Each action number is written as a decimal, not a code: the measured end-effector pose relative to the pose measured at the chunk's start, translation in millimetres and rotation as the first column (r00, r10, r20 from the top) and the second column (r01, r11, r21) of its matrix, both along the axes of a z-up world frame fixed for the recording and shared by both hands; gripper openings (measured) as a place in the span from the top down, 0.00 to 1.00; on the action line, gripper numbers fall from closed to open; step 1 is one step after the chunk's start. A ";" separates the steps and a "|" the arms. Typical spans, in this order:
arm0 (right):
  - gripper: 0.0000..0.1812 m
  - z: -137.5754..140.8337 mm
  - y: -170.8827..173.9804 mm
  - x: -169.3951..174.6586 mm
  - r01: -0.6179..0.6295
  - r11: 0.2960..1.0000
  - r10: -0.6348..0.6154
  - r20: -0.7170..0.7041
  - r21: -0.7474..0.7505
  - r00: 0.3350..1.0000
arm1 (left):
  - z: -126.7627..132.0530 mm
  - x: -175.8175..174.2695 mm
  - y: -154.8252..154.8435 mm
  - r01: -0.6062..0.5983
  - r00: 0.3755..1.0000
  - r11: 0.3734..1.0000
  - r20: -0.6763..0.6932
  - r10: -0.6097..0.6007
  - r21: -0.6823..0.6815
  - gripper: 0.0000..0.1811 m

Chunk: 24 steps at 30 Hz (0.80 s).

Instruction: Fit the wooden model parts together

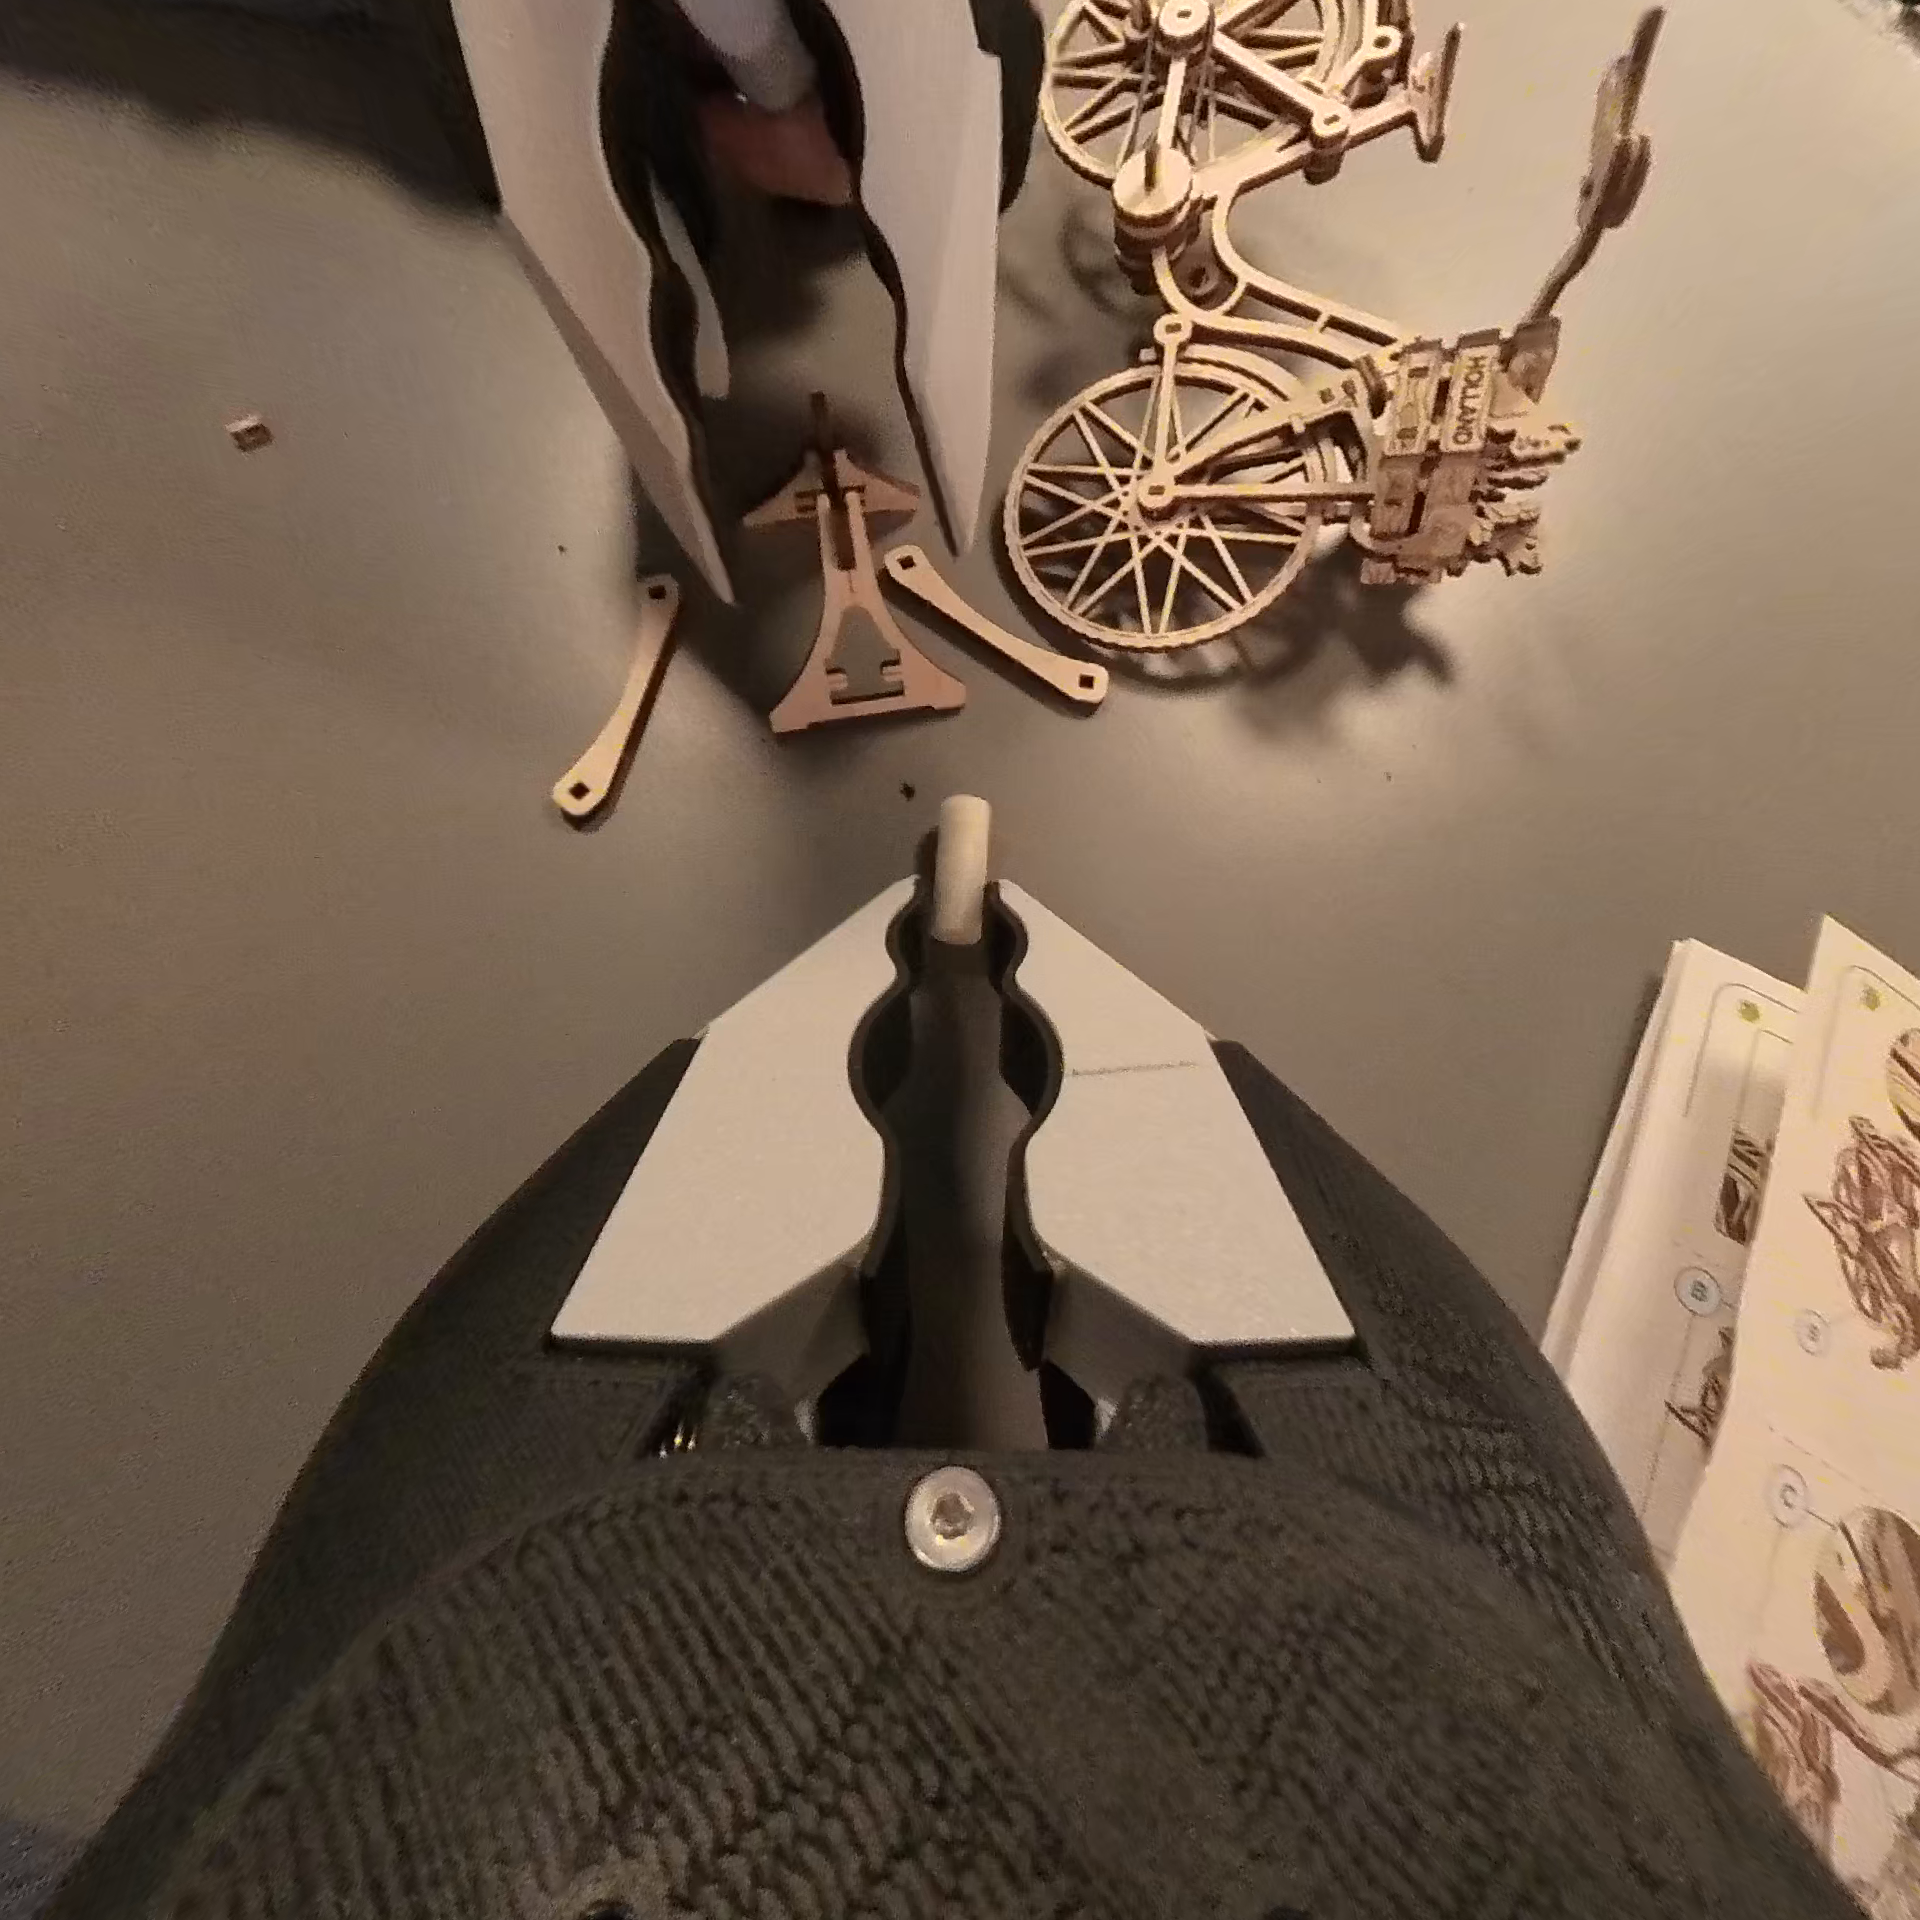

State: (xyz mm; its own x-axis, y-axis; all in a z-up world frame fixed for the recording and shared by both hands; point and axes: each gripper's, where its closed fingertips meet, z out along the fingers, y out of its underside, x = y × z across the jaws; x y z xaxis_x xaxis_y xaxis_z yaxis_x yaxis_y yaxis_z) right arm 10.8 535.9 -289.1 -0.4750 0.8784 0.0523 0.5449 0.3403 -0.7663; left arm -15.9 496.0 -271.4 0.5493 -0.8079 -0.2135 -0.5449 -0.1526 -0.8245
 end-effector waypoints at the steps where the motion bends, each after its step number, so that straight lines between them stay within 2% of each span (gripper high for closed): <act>1: 0.96 0.1 -2.6 -0.3 -0.011 1.000 0.011 -0.004 0.007 1.000 | -0.4 0.4 0.5 0.001 1.000 1.000 0.003 -0.001 -0.009 0.80; 6: 0.96 8.8 -20.9 -9.3 -0.062 0.996 0.066 -0.071 0.059 0.995 | -7.5 2.0 -0.2 0.016 1.000 0.998 -0.015 -0.017 -0.067 0.84; 11: 0.96 9.0 -24.1 -16.1 -0.054 0.988 0.067 -0.082 0.144 0.994 | -8.4 1.8 0.1 0.015 1.000 0.997 -0.019 -0.016 -0.071 0.87; 22: 0.96 4.2 -30.5 -15.9 -0.083 0.984 0.093 -0.058 0.158 0.994 | -9.8 1.5 1.0 0.007 1.000 0.997 -0.026 -0.009 -0.077 0.89; 24: 0.96 4.0 -31.4 -16.1 -0.087 0.984 0.097 -0.057 0.158 0.994 | -10.6 1.8 0.4 0.011 0.999 0.997 -0.030 -0.013 -0.081 0.92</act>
